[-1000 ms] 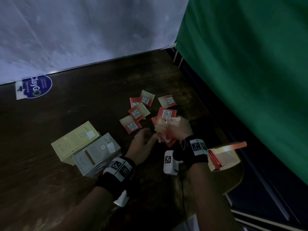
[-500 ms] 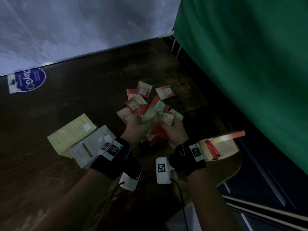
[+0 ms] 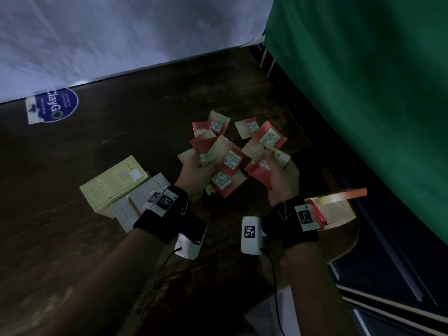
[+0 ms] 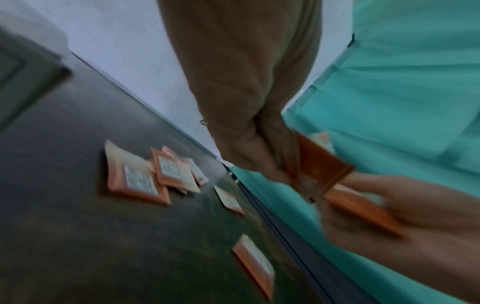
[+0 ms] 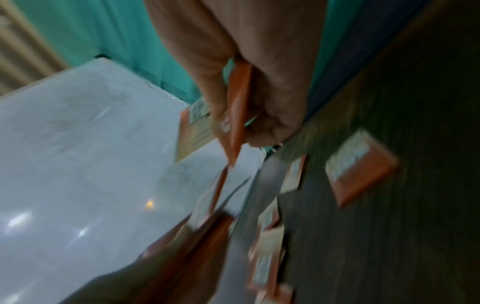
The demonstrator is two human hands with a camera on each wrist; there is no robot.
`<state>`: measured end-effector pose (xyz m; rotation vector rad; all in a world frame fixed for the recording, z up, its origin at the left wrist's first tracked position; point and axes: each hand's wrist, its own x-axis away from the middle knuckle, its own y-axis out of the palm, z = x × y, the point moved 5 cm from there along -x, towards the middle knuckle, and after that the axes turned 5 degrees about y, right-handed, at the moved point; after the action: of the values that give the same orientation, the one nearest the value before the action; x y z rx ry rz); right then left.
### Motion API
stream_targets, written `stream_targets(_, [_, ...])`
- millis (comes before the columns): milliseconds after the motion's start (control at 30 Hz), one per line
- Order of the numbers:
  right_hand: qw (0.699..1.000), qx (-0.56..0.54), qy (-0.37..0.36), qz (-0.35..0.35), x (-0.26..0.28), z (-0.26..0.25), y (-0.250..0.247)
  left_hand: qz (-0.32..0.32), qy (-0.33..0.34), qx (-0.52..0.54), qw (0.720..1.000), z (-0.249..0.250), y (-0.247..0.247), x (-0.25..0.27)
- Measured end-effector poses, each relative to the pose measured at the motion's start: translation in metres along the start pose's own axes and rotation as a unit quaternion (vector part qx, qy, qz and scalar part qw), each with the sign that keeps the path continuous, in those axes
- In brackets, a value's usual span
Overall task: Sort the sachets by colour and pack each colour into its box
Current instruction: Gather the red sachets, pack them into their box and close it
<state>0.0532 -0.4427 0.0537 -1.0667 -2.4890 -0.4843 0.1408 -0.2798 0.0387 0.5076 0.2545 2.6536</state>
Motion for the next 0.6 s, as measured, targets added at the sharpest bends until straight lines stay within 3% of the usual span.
stream_targets(133, [0.991,0.109,-0.019,-0.075,0.011,0.001,0.002,0.038,0.02,-0.008,0.999,0.011,-0.007,-0.006])
stream_targets(233, [0.985,0.137,0.003,-0.102,0.014,0.013,0.011,0.0,0.028,-0.052,0.998,0.017,0.001,-0.004])
stream_targets(333, [0.989,0.113,0.017,-0.095,0.012,0.017,0.017,-0.061,0.037,-0.129,0.989,0.021,0.012,0.0])
stream_targets(500, [0.998,0.043,0.007,-0.044,0.007,0.008,0.011,-0.144,0.012,-0.133,0.98,0.023,0.016,0.007])
stream_targets(567, [0.999,0.033,0.002,-0.012,0.005,0.003,0.003,-0.143,0.033,-0.189,0.971,0.024,0.013,0.006])
stream_targets(600, [0.999,0.031,-0.004,-0.003,0.005,0.001,-0.001,-0.109,0.046,-0.194,0.974,0.024,0.01,0.003])
